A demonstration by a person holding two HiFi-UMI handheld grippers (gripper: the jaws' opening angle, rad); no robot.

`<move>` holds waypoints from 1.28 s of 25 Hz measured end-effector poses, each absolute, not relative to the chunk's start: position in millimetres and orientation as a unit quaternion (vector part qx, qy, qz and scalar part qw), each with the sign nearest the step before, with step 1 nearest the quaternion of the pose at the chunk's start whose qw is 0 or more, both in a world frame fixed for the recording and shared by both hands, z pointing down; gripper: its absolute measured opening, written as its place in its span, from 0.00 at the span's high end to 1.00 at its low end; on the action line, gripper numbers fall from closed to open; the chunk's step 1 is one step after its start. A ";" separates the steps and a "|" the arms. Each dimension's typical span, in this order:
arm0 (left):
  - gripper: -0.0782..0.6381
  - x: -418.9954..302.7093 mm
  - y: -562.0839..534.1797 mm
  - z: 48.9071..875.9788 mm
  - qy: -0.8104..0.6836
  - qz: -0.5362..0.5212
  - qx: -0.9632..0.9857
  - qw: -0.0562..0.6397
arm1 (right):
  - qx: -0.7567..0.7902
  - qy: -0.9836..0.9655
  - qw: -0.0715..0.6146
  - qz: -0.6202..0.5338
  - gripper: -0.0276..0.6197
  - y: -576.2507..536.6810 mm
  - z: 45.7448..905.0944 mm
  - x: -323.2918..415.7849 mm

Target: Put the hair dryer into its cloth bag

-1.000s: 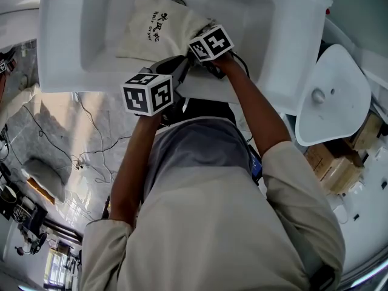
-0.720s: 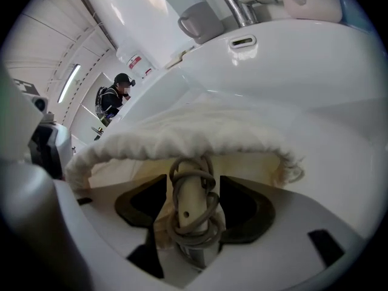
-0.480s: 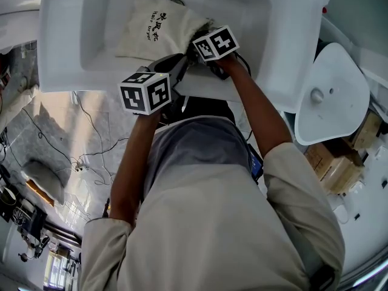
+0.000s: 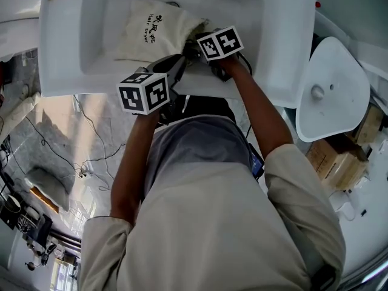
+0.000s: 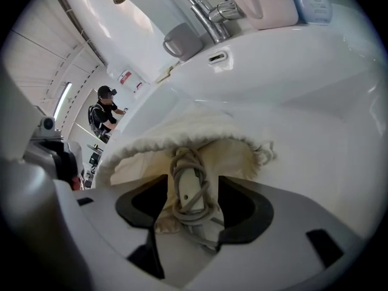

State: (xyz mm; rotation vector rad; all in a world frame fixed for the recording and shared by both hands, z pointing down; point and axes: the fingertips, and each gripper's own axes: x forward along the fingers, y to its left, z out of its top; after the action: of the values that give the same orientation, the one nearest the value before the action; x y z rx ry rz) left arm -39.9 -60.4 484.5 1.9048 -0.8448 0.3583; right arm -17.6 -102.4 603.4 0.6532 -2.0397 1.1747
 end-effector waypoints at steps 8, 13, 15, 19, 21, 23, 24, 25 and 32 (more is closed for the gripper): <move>0.85 -27.2 -51.1 472.8 -0.325 0.151 0.799 0.483 | 0.268 -0.782 0.330 0.455 0.57 -98.0 587.3 -2.0; 0.85 -20.0 -45.7 465.1 -0.308 0.156 0.809 0.476 | 0.277 -0.779 0.324 0.459 0.59 -91.6 582.3 7.9; 0.85 -18.4 -45.3 463.8 -0.305 0.156 0.811 0.474 | 0.279 -0.779 0.322 0.459 0.59 -89.4 581.0 11.7; 0.85 -18.2 -45.4 463.7 -0.308 0.161 0.813 0.467 | 0.292 -0.778 0.300 0.468 0.62 -86.9 573.2 21.0; 0.85 -19.6 -45.2 463.3 -0.311 0.165 0.815 0.460 | 0.300 -0.776 0.286 0.475 0.62 -85.8 567.5 26.1; 0.85 -21.0 -44.8 462.8 -0.309 0.167 0.816 0.459 | 0.309 -0.776 0.277 0.475 0.63 -84.2 562.7 30.4; 0.85 -21.8 -44.5 462.4 -0.308 0.166 0.817 0.459 | 0.313 -0.776 0.273 0.474 0.64 -83.2 560.3 31.9; 0.85 -22.9 -44.6 461.9 -0.308 0.166 0.817 0.459 | 0.316 -0.777 0.268 0.474 0.65 -82.0 557.4 32.9; 0.87 -29.6 -49.6 446.3 -0.323 0.148 0.822 0.445 | 0.339 -0.784 0.232 0.466 0.69 -72.0 531.4 41.7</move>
State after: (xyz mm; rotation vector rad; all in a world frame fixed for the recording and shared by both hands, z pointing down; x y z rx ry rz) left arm -29.6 -49.6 446.3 2.0373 -0.7999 0.3669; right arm 41.7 -72.0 531.4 0.9307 -2.1540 1.2812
